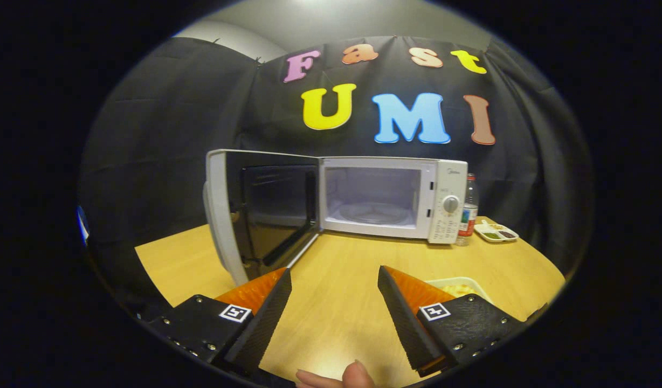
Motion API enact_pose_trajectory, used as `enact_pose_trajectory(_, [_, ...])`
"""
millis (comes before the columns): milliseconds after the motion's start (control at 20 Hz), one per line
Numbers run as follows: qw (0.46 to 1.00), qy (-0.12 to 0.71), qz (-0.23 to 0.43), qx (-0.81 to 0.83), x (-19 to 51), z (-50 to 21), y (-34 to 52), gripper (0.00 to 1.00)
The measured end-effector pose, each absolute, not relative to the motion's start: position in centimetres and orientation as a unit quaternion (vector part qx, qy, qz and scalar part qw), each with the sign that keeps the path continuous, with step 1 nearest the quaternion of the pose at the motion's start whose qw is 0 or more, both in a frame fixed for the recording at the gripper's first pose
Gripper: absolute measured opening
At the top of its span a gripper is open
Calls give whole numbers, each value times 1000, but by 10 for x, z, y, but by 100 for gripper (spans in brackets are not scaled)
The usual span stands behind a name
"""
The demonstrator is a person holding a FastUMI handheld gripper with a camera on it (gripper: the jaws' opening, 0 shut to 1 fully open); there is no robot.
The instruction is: Open the microwave, put the food inside, and close the microwave door.
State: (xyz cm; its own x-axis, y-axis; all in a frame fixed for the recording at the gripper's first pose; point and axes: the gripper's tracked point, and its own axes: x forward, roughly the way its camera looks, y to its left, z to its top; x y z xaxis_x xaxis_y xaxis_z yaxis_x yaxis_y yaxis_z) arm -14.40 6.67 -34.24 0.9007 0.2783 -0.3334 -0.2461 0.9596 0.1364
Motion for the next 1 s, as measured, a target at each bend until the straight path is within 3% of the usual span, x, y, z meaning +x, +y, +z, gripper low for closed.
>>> enact_pose_trajectory(450, [964, 264, 16, -23, -117, -395, -48, 98])
enact_pose_trajectory(1000, [923, 383, 20, -2, -99, -458, -58, 98])
